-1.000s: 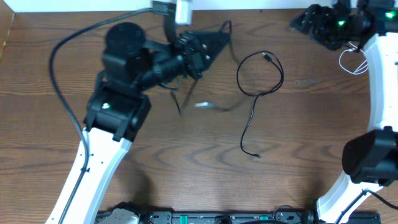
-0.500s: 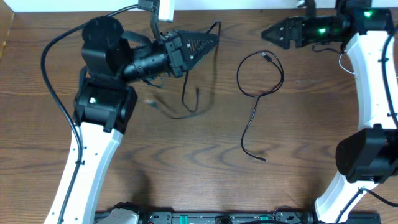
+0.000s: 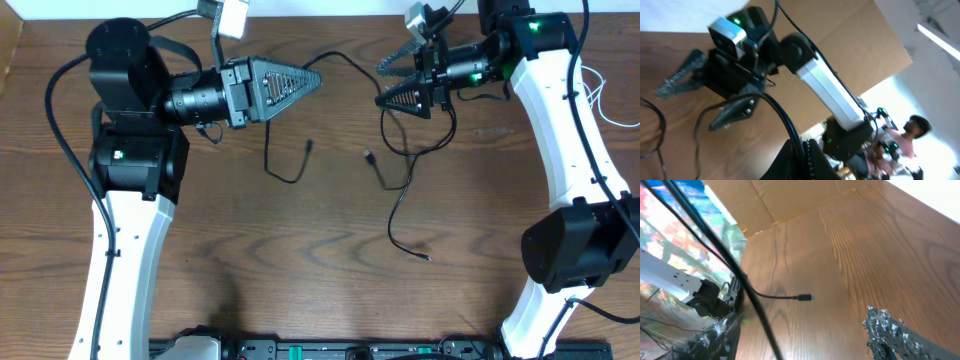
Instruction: Untangle cables
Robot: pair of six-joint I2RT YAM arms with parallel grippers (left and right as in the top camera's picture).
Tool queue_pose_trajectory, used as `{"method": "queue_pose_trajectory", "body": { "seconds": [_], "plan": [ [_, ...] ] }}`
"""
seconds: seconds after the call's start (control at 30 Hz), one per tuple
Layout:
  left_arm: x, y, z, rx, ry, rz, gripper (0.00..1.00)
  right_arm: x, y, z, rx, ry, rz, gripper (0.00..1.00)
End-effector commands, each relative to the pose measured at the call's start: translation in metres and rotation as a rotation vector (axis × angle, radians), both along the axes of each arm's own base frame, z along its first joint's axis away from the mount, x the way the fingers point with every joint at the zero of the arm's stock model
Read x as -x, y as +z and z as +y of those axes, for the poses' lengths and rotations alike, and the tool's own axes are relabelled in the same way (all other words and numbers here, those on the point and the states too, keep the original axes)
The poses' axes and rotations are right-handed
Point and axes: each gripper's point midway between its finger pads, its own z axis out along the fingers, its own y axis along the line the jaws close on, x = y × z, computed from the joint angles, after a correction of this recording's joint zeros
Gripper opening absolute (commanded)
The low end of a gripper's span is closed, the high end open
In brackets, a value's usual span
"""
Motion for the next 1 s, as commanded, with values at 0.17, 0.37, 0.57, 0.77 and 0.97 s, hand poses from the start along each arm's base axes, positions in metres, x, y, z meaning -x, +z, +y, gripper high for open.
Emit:
{"method": "queue_pose_trajectory", "body": {
  "seconds": [0.17, 0.37, 0.57, 0.77, 0.97],
  "plan": [
    [0.014, 0.005, 0.000, 0.006, -0.078, -0.010, 0.07, 0.020, 0.011, 0.030, -0.078, 0.115, -0.057, 0.68],
    [0.014, 0.005, 0.000, 0.009, -0.079, 0.013, 0.07, 0.031, 0.004, 0.053, -0.057, 0.162, -0.042, 0.30],
    [0.014, 0.005, 0.000, 0.009, -0.077, 0.013, 0.07, 0.021, 0.007, 0.050, -0.055, 0.120, 0.027, 0.01],
    [0.014, 0.005, 0.000, 0.008, -0.076, 0.012, 0.07, 0.024, 0.006, 0.052, -0.051, 0.125, 0.034, 0.22],
    [0.014, 0.005, 0.000, 0.008, -0.076, 0.012, 0.08, 0.032, 0.005, 0.063, -0.045, 0.152, 0.039, 0.29]
  ]
}}
